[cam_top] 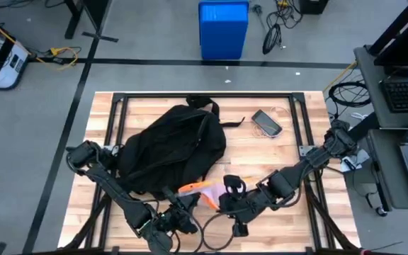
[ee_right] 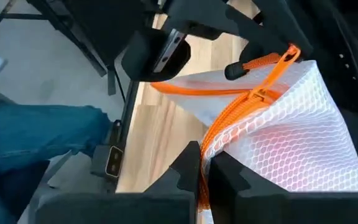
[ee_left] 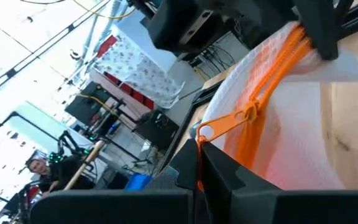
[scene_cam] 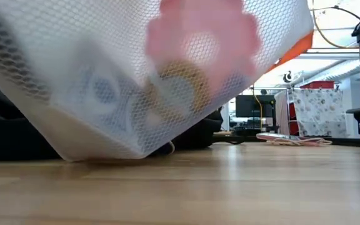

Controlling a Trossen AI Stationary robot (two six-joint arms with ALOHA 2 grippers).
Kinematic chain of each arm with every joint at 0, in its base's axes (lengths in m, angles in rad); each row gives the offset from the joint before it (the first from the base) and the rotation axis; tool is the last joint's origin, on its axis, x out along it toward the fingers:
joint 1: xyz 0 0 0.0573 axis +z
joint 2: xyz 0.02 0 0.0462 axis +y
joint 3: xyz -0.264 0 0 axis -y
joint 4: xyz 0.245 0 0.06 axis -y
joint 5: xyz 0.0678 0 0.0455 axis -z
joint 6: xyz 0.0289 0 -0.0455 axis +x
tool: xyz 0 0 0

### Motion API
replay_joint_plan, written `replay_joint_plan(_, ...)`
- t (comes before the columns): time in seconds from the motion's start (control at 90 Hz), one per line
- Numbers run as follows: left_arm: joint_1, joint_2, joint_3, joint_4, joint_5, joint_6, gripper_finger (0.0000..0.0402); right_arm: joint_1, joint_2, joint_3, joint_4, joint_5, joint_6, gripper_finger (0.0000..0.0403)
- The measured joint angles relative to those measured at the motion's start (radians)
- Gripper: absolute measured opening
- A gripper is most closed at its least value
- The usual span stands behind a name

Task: Unpack backpack
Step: Open the orange zip bag

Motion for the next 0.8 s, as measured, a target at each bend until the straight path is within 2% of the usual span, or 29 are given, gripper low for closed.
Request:
replay_joint_plan(0.667,-0.094,0.0,0.0,-0.063,-0.045,0.031,0.0,0.115,-0.005,0.0,-0.004,0.003,0.16,0.0)
replay_joint_plan(0.8,-0.128,-0.002,0.003,-0.066,-0.107,0.066,0.0,0.134,-0.009,0.0,-0.004,0.016,0.201,0.0)
